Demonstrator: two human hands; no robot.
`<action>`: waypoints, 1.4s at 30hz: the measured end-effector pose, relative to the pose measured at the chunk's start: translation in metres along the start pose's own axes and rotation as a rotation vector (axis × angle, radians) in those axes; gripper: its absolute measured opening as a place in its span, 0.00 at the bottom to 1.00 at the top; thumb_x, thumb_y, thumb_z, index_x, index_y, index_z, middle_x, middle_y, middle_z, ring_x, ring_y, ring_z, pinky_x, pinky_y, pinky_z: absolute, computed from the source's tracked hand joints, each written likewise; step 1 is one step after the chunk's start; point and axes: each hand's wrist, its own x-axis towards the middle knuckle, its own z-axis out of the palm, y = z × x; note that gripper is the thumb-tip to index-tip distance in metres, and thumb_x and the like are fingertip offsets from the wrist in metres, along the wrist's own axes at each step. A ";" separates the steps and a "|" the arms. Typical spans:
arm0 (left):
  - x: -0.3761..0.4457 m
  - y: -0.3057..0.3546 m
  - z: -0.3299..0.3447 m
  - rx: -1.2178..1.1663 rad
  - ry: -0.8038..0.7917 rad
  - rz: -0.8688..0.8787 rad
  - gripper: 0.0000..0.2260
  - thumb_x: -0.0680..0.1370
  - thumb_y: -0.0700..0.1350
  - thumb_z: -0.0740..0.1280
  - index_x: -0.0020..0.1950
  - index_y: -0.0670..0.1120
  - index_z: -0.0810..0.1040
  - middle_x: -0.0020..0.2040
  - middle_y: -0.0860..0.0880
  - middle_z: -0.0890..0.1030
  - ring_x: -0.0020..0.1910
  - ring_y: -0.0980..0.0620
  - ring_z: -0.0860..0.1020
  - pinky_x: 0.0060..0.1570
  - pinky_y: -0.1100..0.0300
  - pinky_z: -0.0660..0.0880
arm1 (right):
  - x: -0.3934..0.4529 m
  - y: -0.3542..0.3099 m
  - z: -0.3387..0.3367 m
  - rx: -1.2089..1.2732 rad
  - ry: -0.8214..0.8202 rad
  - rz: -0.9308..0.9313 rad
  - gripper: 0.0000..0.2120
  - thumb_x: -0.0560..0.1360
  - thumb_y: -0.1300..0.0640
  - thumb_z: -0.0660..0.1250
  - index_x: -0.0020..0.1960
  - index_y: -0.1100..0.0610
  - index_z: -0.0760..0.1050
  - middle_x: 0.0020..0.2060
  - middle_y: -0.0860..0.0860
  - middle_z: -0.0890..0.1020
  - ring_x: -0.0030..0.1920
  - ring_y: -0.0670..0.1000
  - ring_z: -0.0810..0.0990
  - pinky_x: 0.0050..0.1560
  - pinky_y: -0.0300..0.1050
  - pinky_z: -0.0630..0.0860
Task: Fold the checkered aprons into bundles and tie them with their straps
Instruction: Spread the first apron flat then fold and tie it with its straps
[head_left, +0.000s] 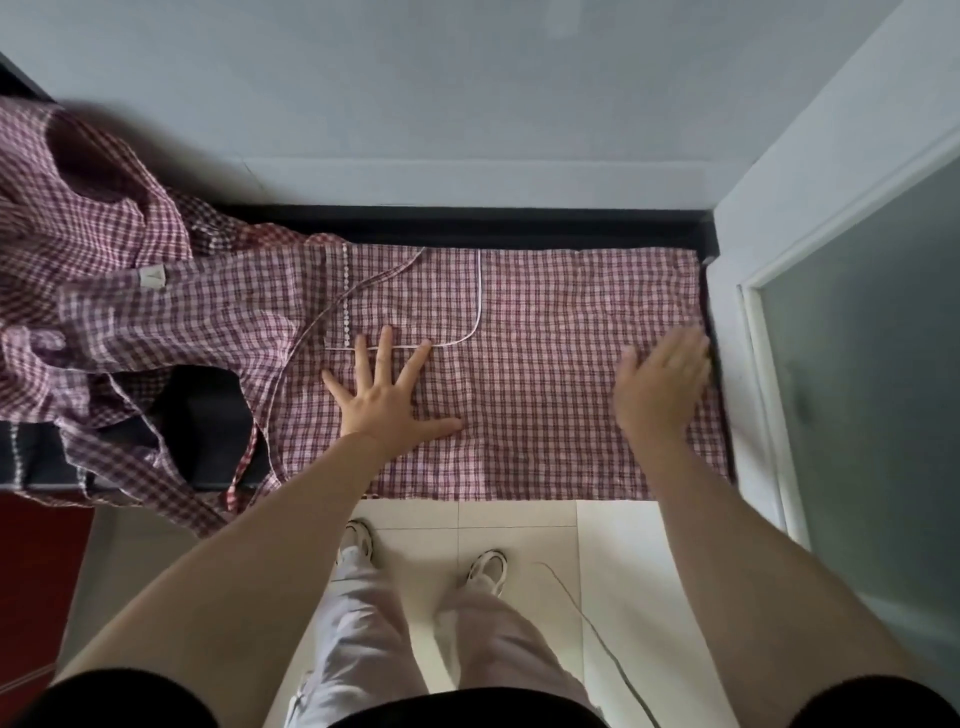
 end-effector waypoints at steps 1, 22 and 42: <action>0.003 0.001 -0.002 -0.003 0.002 -0.003 0.52 0.60 0.84 0.50 0.73 0.65 0.25 0.76 0.48 0.24 0.76 0.39 0.28 0.69 0.25 0.40 | -0.001 -0.017 0.001 -0.015 0.014 -0.156 0.33 0.83 0.42 0.45 0.81 0.60 0.46 0.80 0.59 0.49 0.80 0.59 0.47 0.79 0.57 0.46; -0.028 -0.063 -0.052 -0.738 0.512 -0.186 0.11 0.80 0.50 0.64 0.43 0.45 0.79 0.48 0.46 0.78 0.47 0.50 0.73 0.47 0.51 0.73 | -0.048 -0.145 -0.023 -0.046 -0.066 -0.455 0.31 0.77 0.62 0.66 0.77 0.60 0.58 0.78 0.62 0.57 0.79 0.62 0.53 0.78 0.60 0.51; 0.030 -0.333 -0.151 -0.994 0.107 -0.414 0.23 0.73 0.50 0.76 0.61 0.39 0.76 0.59 0.41 0.81 0.55 0.43 0.79 0.58 0.50 0.77 | -0.130 -0.404 -0.017 0.048 -0.187 -0.739 0.13 0.77 0.63 0.64 0.61 0.59 0.75 0.59 0.53 0.74 0.52 0.52 0.76 0.50 0.48 0.78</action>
